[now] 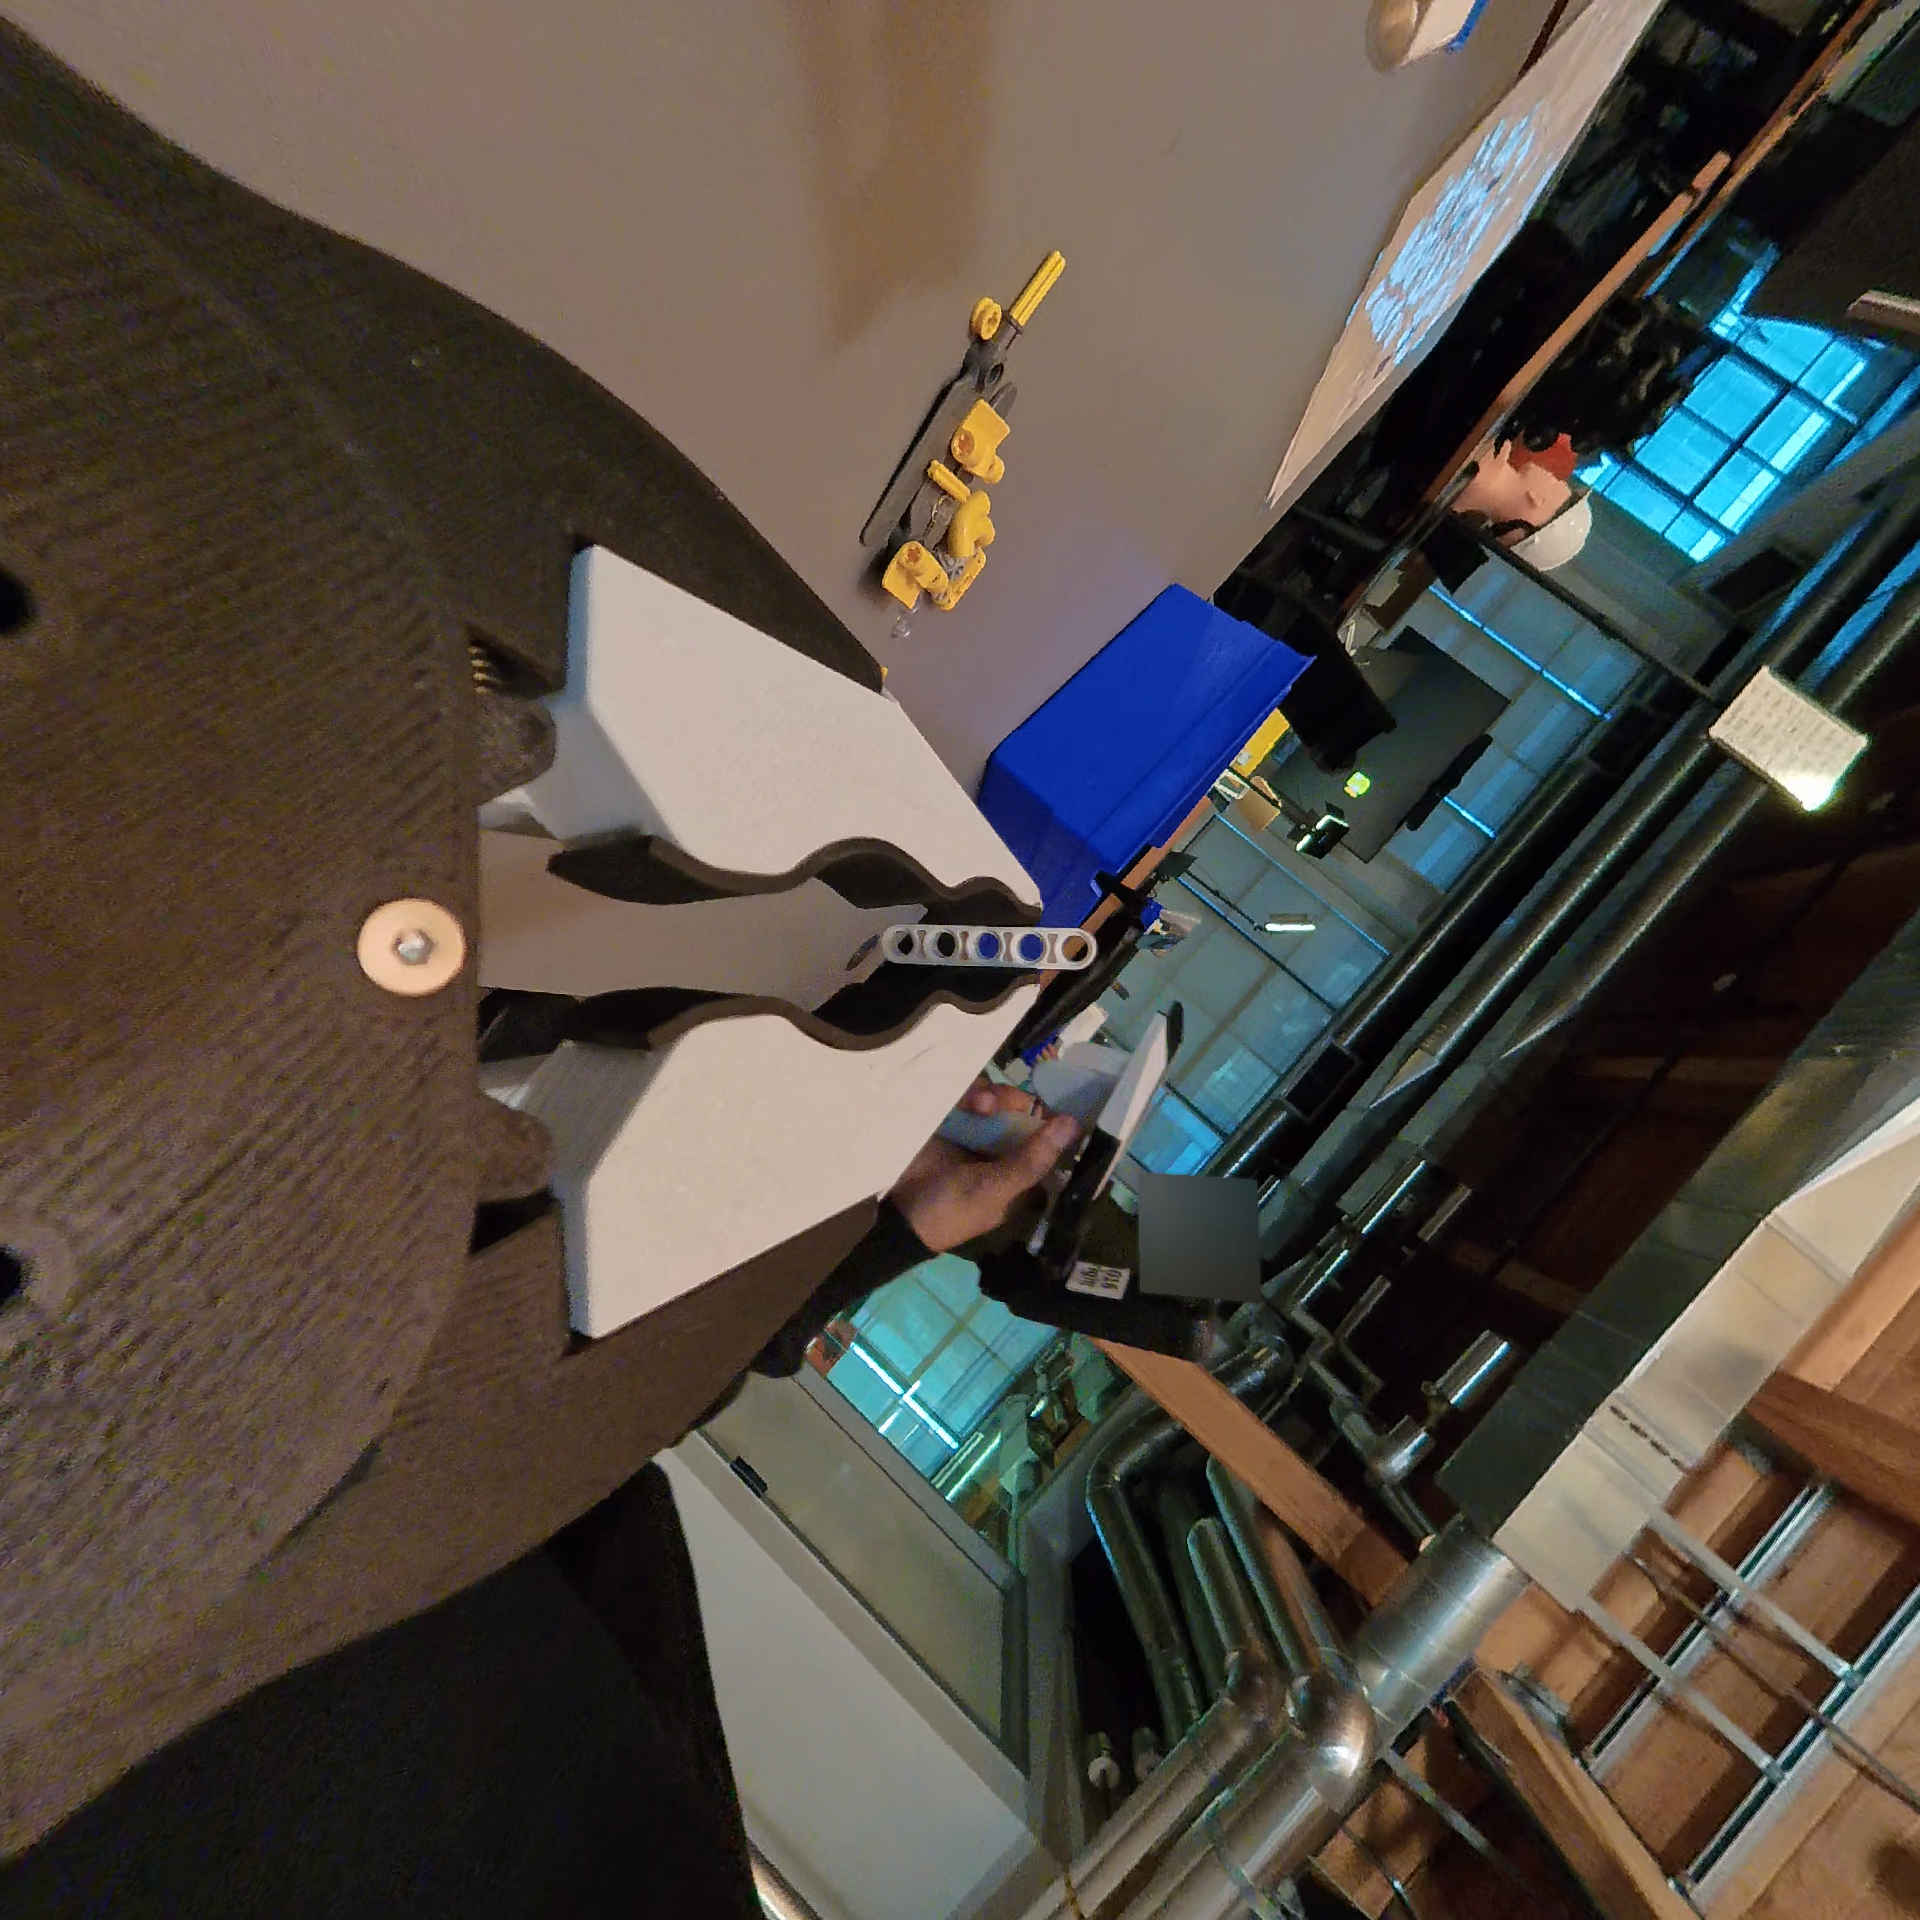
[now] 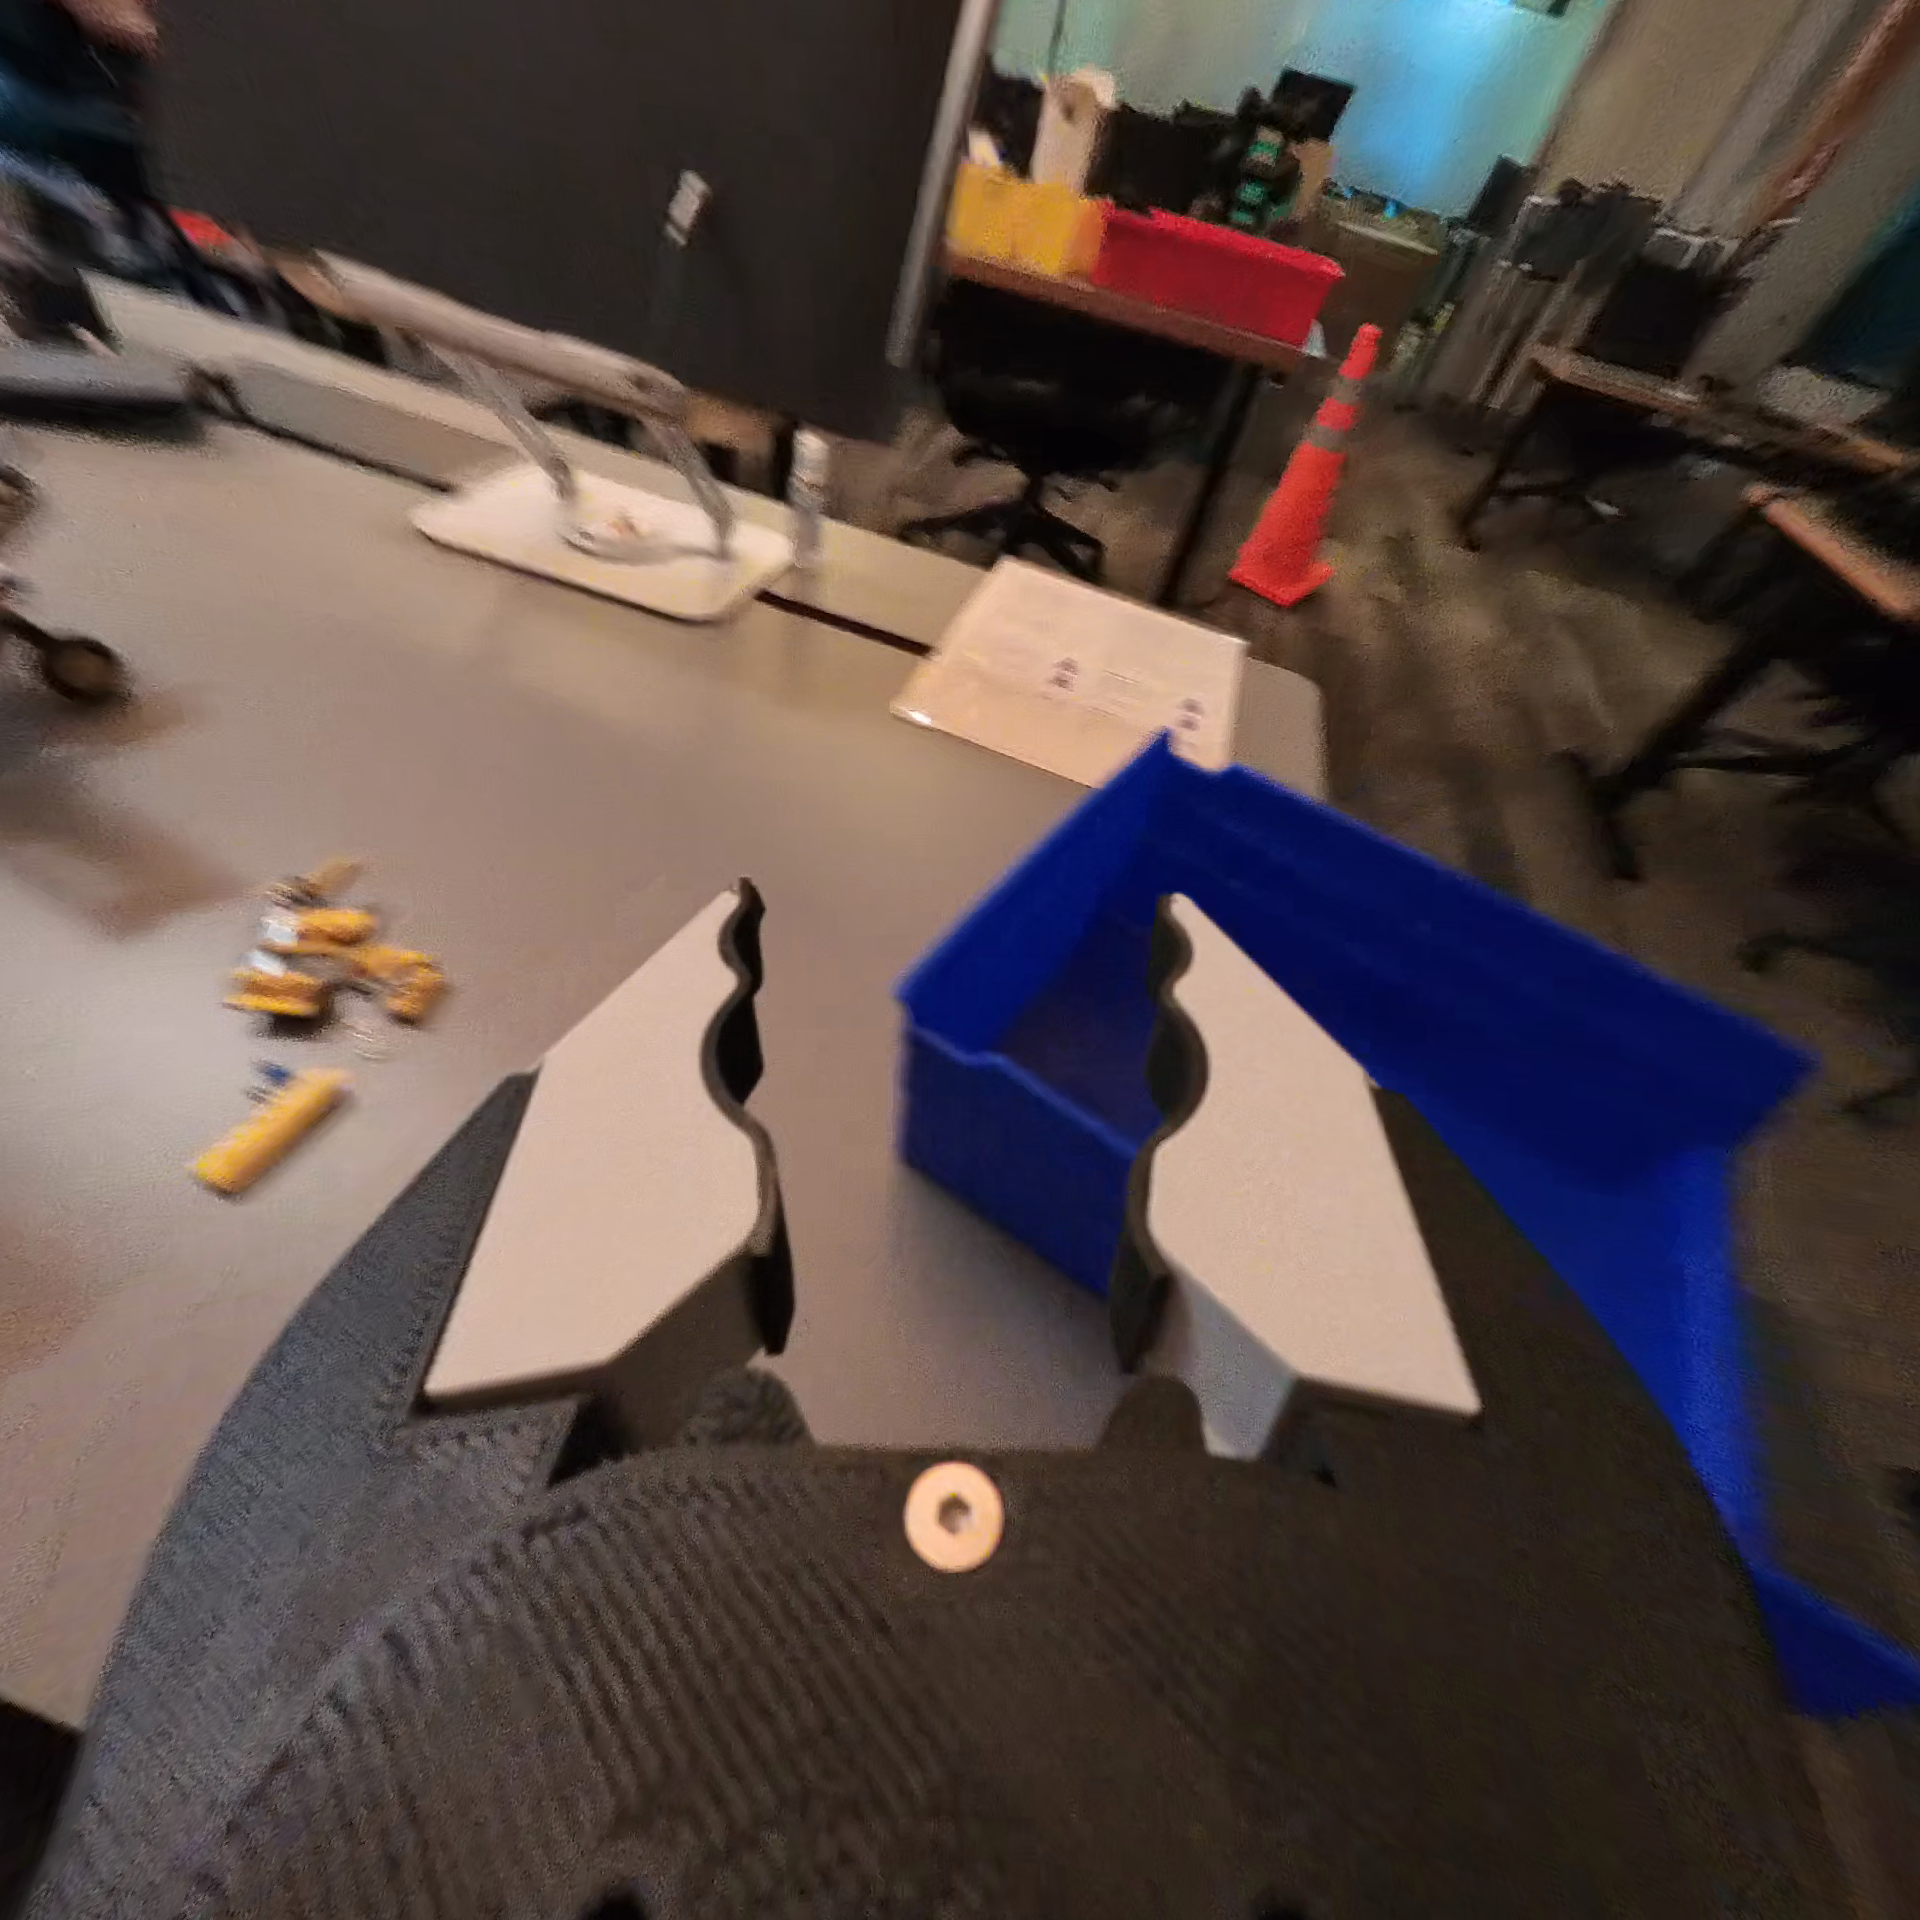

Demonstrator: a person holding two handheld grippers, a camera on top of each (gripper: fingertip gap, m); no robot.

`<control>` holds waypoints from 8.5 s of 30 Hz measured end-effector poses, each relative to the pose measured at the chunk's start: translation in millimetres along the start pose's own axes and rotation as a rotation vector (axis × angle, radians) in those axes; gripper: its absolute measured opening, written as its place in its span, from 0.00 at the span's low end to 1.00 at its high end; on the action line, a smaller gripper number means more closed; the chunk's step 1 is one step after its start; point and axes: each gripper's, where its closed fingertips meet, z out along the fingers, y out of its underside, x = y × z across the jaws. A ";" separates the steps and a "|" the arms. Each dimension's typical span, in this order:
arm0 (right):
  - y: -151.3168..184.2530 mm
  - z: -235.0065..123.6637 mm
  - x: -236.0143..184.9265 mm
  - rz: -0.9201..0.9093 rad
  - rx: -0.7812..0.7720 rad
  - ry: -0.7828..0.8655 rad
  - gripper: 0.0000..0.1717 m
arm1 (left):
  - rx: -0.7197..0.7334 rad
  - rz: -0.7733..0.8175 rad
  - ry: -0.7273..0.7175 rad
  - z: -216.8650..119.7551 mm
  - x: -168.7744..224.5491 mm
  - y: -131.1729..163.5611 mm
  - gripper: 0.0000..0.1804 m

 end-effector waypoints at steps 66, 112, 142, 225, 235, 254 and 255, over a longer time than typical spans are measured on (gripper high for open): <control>2.9 23.5 -301.2 0.382 -0.380 -1.011 0.04 | -0.325 0.864 -0.457 7.8 -2.2 15.5 0.02; 123.8 69.7 -222.2 0.227 -0.523 -0.326 0.11 | -0.147 0.766 -0.366 -10.6 -11.8 -9.0 0.06; -33.2 6.0 -305.2 0.972 0.306 -1.156 0.05 | -0.132 0.569 -0.124 6.9 38.9 10.9 0.05; -58.1 -42.3 -300.2 0.456 0.466 -1.044 0.01 | -0.151 -0.275 0.512 1.8 93.1 1.6 0.04; -50.8 -40.9 -300.2 0.477 0.395 -1.093 0.06 | -0.173 -0.182 0.461 2.4 90.9 3.6 0.03; -71.3 -22.6 -302.4 0.850 0.407 -1.054 0.00 | 0.211 -0.128 0.294 2.2 81.7 -25.6 0.02; -71.4 -20.8 -303.6 0.868 0.407 -1.050 0.00 | 0.225 -0.144 0.294 0.9 80.1 -27.1 0.02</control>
